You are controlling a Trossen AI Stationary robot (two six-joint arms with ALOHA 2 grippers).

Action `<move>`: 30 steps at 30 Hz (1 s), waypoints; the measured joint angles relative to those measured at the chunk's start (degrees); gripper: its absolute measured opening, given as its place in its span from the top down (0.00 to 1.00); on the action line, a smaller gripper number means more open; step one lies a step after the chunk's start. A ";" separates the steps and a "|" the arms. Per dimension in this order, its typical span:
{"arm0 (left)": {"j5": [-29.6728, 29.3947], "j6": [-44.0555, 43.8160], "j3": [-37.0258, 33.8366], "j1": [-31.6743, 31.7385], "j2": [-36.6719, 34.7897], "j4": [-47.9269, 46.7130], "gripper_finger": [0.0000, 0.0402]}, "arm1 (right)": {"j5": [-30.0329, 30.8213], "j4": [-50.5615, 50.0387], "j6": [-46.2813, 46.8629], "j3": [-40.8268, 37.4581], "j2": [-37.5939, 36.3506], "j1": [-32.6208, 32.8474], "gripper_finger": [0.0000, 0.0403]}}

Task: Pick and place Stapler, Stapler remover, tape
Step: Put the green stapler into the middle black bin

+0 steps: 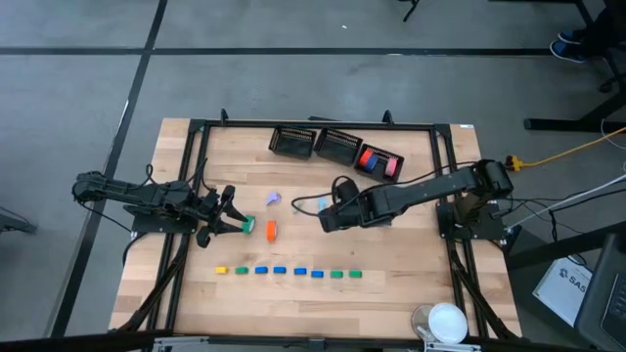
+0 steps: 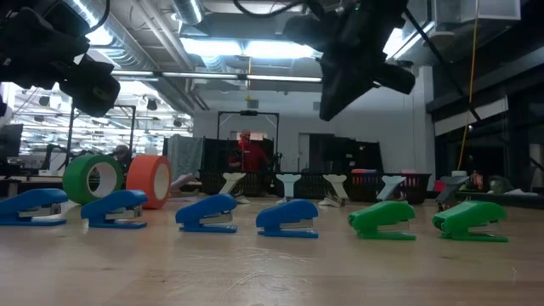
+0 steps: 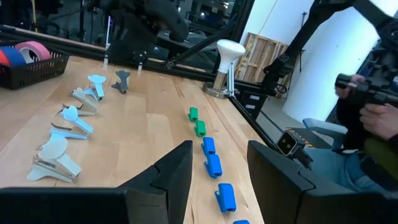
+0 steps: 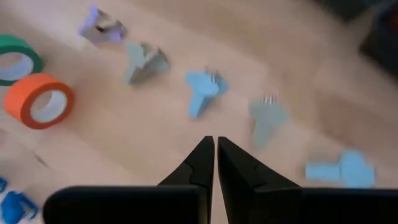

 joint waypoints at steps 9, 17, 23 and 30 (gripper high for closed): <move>0.00 0.00 0.02 0.01 0.00 0.24 0.63 | 5.57 1.52 -1.85 0.00 -0.22 3.17 0.94; -0.02 0.00 0.00 0.01 0.00 0.24 0.63 | -2.61 5.82 -1.92 0.00 -0.22 3.37 0.94; -0.02 0.00 0.01 0.00 0.00 0.26 0.63 | -5.35 5.82 -14.92 0.00 -0.22 3.40 0.94; -0.02 0.00 0.00 0.01 0.00 0.26 0.63 | -15.19 9.11 -24.21 0.02 -0.09 3.42 0.94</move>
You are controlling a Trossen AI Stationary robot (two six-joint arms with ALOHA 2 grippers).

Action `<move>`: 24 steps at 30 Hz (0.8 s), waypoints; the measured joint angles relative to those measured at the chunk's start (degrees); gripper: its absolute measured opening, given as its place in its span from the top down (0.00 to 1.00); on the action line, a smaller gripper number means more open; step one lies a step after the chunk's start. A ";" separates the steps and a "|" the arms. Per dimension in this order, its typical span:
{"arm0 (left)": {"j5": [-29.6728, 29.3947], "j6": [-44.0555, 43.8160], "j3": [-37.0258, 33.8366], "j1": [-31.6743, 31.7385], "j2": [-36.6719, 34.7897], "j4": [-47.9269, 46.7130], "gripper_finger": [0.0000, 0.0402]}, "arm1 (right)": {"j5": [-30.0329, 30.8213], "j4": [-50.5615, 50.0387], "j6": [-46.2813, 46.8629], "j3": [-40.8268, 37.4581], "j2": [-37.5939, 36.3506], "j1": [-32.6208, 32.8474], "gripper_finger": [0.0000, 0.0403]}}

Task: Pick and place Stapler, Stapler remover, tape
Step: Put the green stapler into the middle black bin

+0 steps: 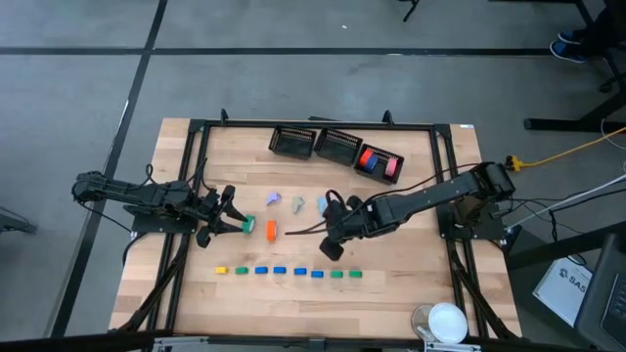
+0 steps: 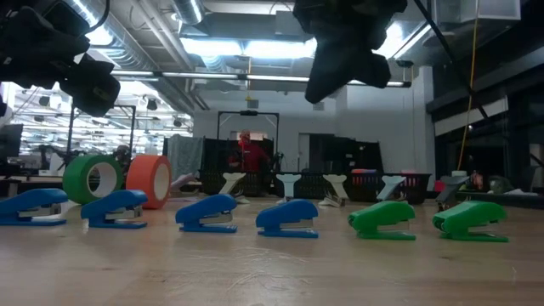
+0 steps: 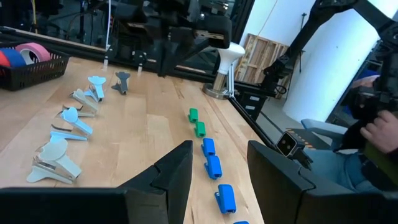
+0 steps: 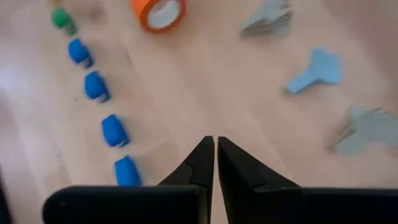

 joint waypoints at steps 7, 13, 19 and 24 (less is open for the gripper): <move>0.00 0.00 0.02 0.00 0.00 0.00 0.63 | -7.65 -4.17 -0.17 0.00 0.12 -0.04 0.94; 0.00 0.00 0.00 0.00 0.00 0.00 0.63 | -12.46 -6.37 -0.31 0.00 0.12 0.26 0.94; 0.00 0.00 0.02 0.00 0.00 0.00 0.63 | -15.55 -6.95 0.48 0.00 0.14 2.57 0.90; 0.00 0.00 0.01 -0.01 0.00 0.00 0.63 | -15.77 -6.77 1.73 0.00 0.16 5.84 0.76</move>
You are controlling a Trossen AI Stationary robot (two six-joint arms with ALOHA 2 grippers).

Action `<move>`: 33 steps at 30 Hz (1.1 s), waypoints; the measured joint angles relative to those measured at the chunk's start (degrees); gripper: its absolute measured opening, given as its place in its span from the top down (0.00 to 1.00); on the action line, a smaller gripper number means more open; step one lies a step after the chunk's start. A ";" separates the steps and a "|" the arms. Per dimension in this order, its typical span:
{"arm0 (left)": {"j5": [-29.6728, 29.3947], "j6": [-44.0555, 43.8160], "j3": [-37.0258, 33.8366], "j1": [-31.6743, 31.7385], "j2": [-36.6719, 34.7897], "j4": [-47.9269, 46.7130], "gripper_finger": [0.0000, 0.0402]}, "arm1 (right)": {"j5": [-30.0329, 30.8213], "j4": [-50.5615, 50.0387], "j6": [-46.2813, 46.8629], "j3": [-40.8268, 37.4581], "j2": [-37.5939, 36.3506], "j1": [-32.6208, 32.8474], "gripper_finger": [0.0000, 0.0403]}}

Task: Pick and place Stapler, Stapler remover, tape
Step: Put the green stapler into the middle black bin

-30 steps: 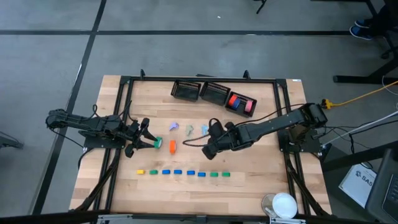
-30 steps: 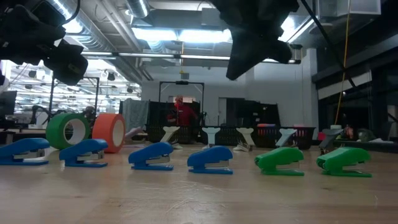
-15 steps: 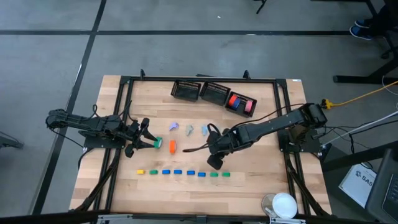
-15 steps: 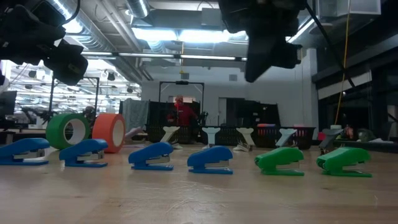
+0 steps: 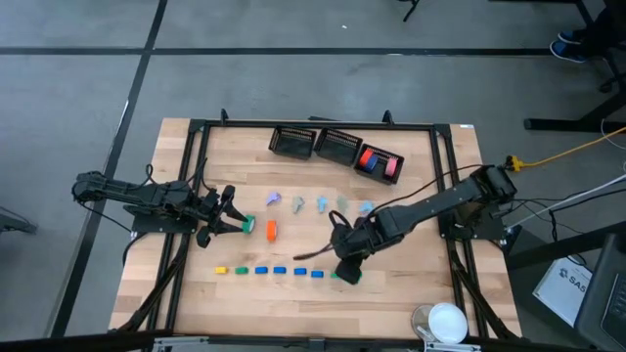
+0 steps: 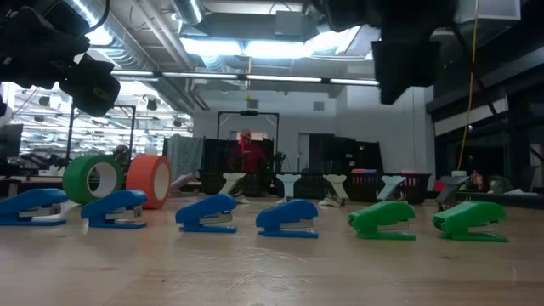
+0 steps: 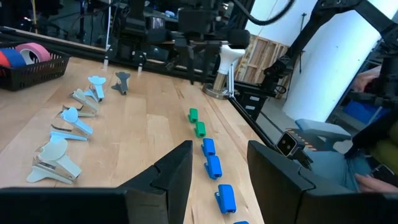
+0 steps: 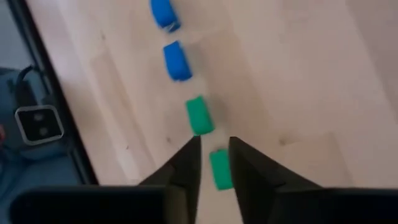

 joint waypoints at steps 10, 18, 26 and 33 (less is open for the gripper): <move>0.00 0.00 -0.01 0.00 0.00 0.00 0.63 | 1.47 -0.01 1.12 0.00 0.16 5.82 0.50; -0.01 0.00 0.01 -0.01 -0.02 0.00 0.63 | 8.67 0.42 0.89 -0.02 2.78 10.38 0.49; -0.02 0.00 0.00 0.01 -0.02 0.01 0.63 | 9.24 0.26 -0.78 -0.02 8.44 11.87 0.49; -0.01 0.00 0.00 0.00 -0.02 0.00 0.63 | 9.45 -0.02 -7.19 -0.02 12.06 11.85 0.49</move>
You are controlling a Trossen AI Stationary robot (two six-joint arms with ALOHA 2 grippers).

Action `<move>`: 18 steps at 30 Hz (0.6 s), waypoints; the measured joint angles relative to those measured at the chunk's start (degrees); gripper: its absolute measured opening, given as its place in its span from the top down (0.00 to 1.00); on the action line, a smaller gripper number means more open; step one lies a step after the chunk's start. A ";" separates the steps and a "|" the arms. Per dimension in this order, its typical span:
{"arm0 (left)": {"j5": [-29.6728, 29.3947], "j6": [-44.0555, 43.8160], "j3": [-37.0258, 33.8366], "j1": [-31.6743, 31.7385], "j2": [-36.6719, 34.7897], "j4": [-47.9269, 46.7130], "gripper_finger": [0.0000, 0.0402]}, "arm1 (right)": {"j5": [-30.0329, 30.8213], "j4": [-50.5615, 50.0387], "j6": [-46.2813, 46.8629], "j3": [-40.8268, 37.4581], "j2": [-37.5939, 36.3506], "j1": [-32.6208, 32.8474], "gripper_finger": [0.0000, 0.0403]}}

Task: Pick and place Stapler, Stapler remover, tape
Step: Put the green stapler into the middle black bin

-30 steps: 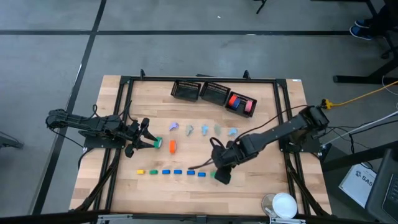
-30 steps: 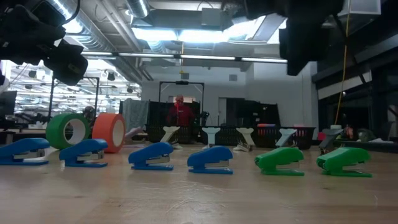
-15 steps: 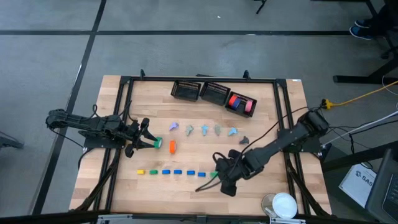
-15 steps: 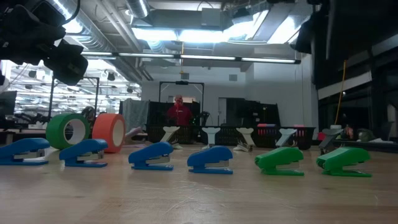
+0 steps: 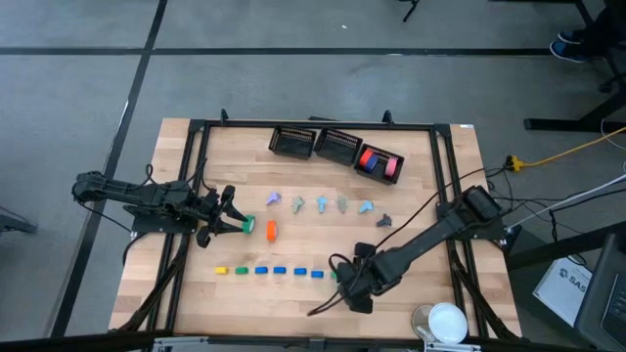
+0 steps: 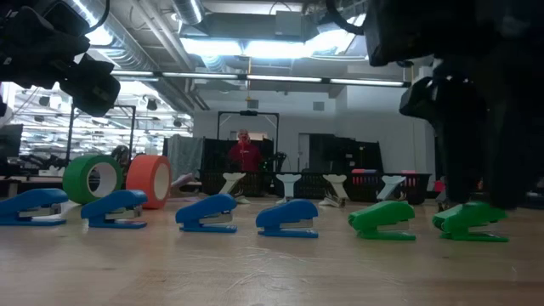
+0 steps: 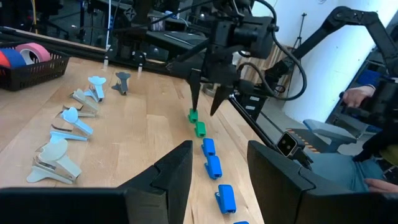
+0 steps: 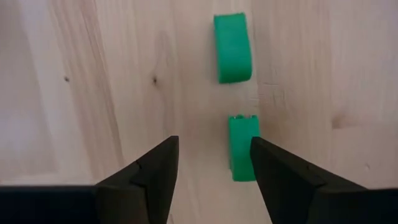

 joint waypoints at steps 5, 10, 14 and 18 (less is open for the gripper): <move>-0.01 0.00 0.00 0.01 0.00 0.00 0.63 | 2.53 0.04 -0.79 0.00 0.20 -0.03 0.50; -0.01 0.00 -0.01 0.01 0.00 0.00 0.63 | 2.98 -0.86 -2.17 0.02 0.02 -0.08 0.56; -0.01 0.00 -0.01 0.00 0.00 0.00 0.63 | 2.98 -1.25 -2.20 0.02 0.02 -0.08 0.60; -0.01 0.00 -0.01 0.00 0.00 0.00 0.63 | 2.98 -1.27 -2.22 0.02 0.00 -0.10 0.62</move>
